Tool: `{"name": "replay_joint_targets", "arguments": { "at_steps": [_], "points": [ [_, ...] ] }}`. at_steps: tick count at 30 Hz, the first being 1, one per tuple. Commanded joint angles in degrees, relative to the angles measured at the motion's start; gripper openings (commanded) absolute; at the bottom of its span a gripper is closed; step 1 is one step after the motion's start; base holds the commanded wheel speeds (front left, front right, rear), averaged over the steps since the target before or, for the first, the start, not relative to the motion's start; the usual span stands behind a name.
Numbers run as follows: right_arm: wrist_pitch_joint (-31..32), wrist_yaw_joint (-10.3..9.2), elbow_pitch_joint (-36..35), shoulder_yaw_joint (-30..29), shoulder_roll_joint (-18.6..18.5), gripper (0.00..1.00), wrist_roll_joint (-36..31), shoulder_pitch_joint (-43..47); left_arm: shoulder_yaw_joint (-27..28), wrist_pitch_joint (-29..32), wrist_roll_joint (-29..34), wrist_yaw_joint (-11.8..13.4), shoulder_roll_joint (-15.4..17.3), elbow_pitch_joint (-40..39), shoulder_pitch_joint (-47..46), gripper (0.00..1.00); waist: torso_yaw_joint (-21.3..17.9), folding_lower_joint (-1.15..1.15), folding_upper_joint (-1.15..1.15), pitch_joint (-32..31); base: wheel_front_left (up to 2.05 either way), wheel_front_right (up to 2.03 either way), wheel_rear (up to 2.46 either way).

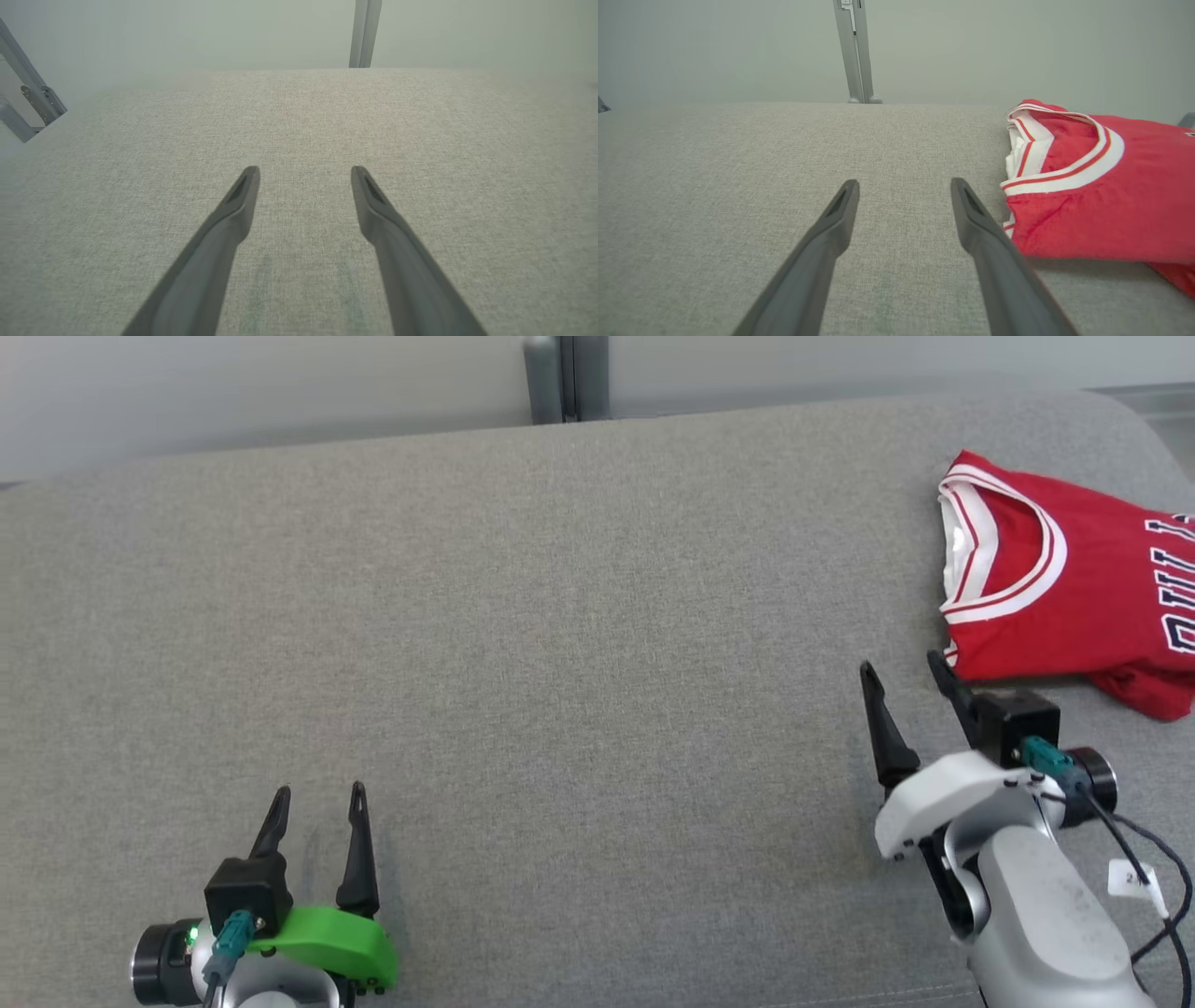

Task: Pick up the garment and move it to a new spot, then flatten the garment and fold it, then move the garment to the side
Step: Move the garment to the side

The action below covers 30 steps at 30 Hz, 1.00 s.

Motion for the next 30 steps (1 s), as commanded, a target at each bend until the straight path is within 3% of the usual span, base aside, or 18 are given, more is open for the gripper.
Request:
{"name": "replay_joint_targets", "arguments": {
  "at_steps": [1,12,30],
  "points": [
    [-0.2,-0.09,-0.8,-0.6,0.5,1.00,0.1,2.7,0.2,0.0,-0.3,0.4,0.2,0.1,1.2,1.00,1.1,0.00,0.00,-3.7,0.00,0.00,0.00],
    [-0.2,-0.09,-4.6,-4.2,2.2,1.00,0.8,10.3,1.8,0.0,-1.5,0.3,0.2,0.3,4.7,1.00,1.9,0.00,0.00,-8.0,0.00,0.00,0.00],
    [-0.2,-0.09,-6.0,-0.2,2.6,1.00,2.7,15.0,3.4,0.0,-2.6,-0.1,0.2,-0.7,7.6,1.00,2.0,0.00,0.00,-11.1,0.00,0.00,0.00]
  ]
}}
